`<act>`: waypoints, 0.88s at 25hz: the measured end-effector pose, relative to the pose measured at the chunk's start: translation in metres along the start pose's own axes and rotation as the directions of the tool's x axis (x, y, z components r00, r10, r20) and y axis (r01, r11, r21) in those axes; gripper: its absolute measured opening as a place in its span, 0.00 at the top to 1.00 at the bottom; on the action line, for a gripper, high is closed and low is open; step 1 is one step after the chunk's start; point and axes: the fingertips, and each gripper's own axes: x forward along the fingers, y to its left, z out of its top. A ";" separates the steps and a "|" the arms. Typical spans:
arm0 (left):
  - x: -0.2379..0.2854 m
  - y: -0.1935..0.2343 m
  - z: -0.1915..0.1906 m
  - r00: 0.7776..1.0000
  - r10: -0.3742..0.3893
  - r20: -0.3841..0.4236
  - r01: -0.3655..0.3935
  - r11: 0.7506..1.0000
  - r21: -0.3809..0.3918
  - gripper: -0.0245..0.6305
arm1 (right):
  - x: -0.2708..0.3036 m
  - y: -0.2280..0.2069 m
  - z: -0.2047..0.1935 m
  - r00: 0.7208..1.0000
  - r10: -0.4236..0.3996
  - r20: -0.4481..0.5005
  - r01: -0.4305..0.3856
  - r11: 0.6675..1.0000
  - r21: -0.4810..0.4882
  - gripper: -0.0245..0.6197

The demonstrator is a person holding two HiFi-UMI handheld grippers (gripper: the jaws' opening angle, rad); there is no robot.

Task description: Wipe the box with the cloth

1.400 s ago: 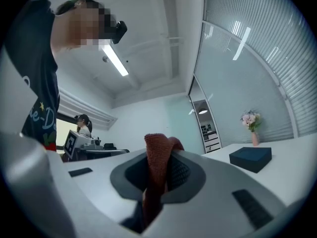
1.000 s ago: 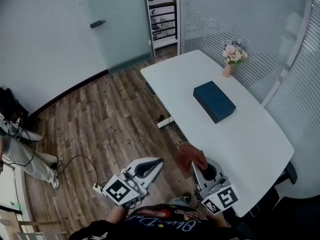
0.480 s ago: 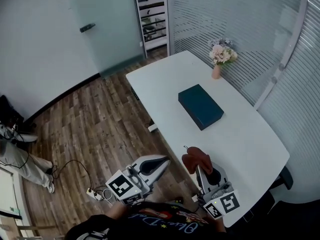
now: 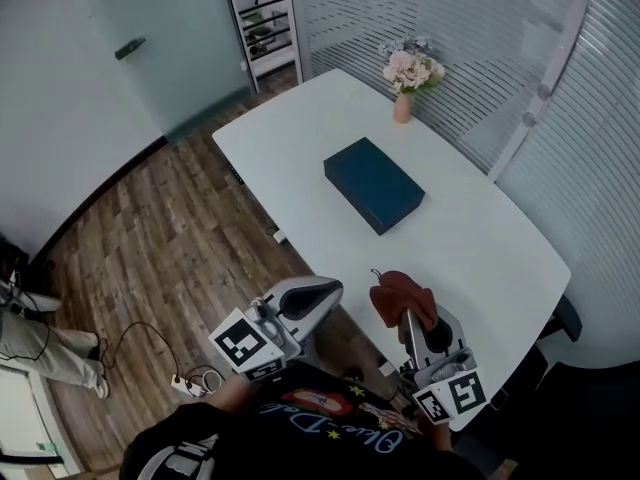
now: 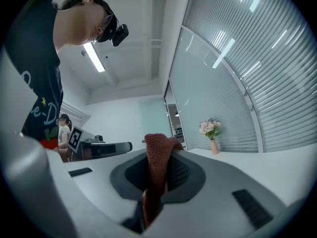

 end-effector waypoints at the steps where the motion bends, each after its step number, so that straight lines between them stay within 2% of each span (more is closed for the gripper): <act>1: 0.005 0.007 -0.003 1.000 -0.015 -0.009 0.015 1.000 -0.001 0.96 | 0.002 -0.003 0.000 1.000 -0.021 0.003 0.021 1.000 -0.003 0.92; 5: 0.038 0.039 -0.004 0.992 -0.127 0.005 0.127 0.992 0.012 0.96 | 0.014 -0.026 0.000 0.991 -0.132 0.011 0.132 0.991 -0.029 0.92; 9: 0.066 0.081 0.008 0.974 -0.225 0.010 0.225 0.974 0.031 0.96 | 0.044 -0.051 0.003 0.964 -0.265 0.025 0.266 0.964 -0.031 0.92; 14: 0.082 0.154 0.016 0.963 -0.268 0.009 0.268 0.963 0.022 0.96 | 0.099 -0.077 0.013 0.929 -0.368 0.036 0.370 0.927 -0.063 0.92; 22: 0.099 0.250 0.016 0.957 -0.291 0.008 0.291 0.957 0.018 0.96 | 0.184 -0.116 0.011 0.896 -0.444 0.025 0.444 0.891 -0.096 0.92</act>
